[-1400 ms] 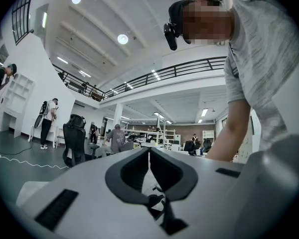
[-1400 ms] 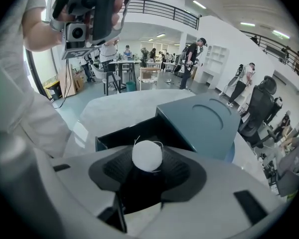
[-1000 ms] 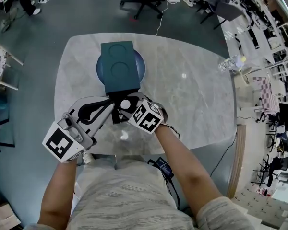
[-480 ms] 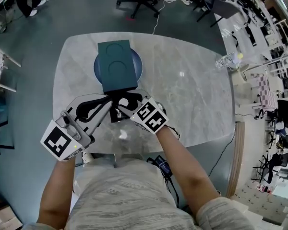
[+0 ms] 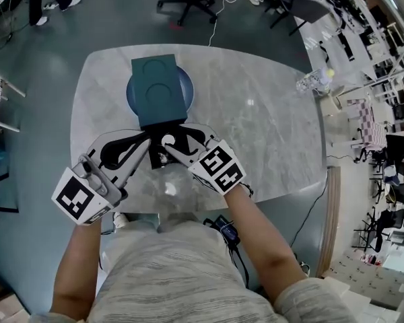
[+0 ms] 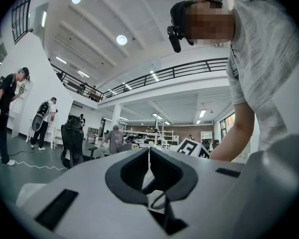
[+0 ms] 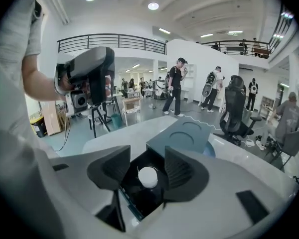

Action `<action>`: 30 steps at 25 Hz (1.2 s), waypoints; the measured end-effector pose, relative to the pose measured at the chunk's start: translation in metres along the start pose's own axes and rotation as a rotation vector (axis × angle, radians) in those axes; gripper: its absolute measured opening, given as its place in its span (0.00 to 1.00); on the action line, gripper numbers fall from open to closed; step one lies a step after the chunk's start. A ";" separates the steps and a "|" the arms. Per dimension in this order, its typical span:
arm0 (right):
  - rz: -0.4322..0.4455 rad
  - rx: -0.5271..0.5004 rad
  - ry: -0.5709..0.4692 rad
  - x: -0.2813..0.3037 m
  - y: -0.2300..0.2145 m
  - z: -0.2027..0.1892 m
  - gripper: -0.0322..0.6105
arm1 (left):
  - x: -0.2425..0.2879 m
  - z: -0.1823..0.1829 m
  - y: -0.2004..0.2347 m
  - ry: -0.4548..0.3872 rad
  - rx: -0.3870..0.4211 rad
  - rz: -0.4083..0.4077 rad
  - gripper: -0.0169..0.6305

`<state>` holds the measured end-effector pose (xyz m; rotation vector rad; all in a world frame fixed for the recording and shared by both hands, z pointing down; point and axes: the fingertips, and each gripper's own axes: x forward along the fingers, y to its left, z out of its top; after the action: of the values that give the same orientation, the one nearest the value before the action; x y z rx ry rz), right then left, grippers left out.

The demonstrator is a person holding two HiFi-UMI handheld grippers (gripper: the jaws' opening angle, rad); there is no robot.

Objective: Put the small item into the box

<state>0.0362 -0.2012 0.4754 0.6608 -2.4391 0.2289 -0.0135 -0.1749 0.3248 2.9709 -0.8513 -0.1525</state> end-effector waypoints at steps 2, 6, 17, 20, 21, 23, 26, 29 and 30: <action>-0.007 0.009 -0.036 -0.009 0.001 0.009 0.41 | -0.001 0.000 -0.001 -0.001 0.000 0.002 0.06; -0.024 0.011 -0.113 -0.030 0.005 0.030 0.39 | -0.002 0.002 -0.004 -0.006 0.002 0.004 0.06; -0.052 0.001 -0.318 -0.081 0.016 0.086 0.24 | -0.003 0.009 -0.006 -0.016 0.009 0.005 0.06; -0.058 -0.005 -0.358 -0.093 0.019 0.096 0.18 | -0.003 0.014 -0.007 -0.017 0.011 0.002 0.06; -0.057 -0.005 -0.370 -0.096 0.021 0.099 0.15 | -0.003 0.015 -0.007 -0.018 0.011 0.001 0.06; -0.053 -0.003 -0.389 -0.102 0.025 0.101 0.13 | -0.004 0.016 -0.009 -0.021 0.012 -0.001 0.06; -0.042 -0.003 -0.415 -0.110 0.032 0.103 0.11 | -0.004 0.016 -0.012 -0.027 0.017 -0.005 0.06; -0.037 -0.010 -0.432 -0.115 0.036 0.105 0.09 | -0.004 0.017 -0.014 -0.028 0.020 -0.007 0.06; -0.039 -0.015 -0.437 -0.116 0.037 0.106 0.09 | -0.004 0.017 -0.014 -0.028 0.021 -0.009 0.06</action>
<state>0.0451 -0.1545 0.3206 0.8206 -2.8346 0.0523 -0.0115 -0.1608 0.3069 2.9995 -0.8480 -0.1875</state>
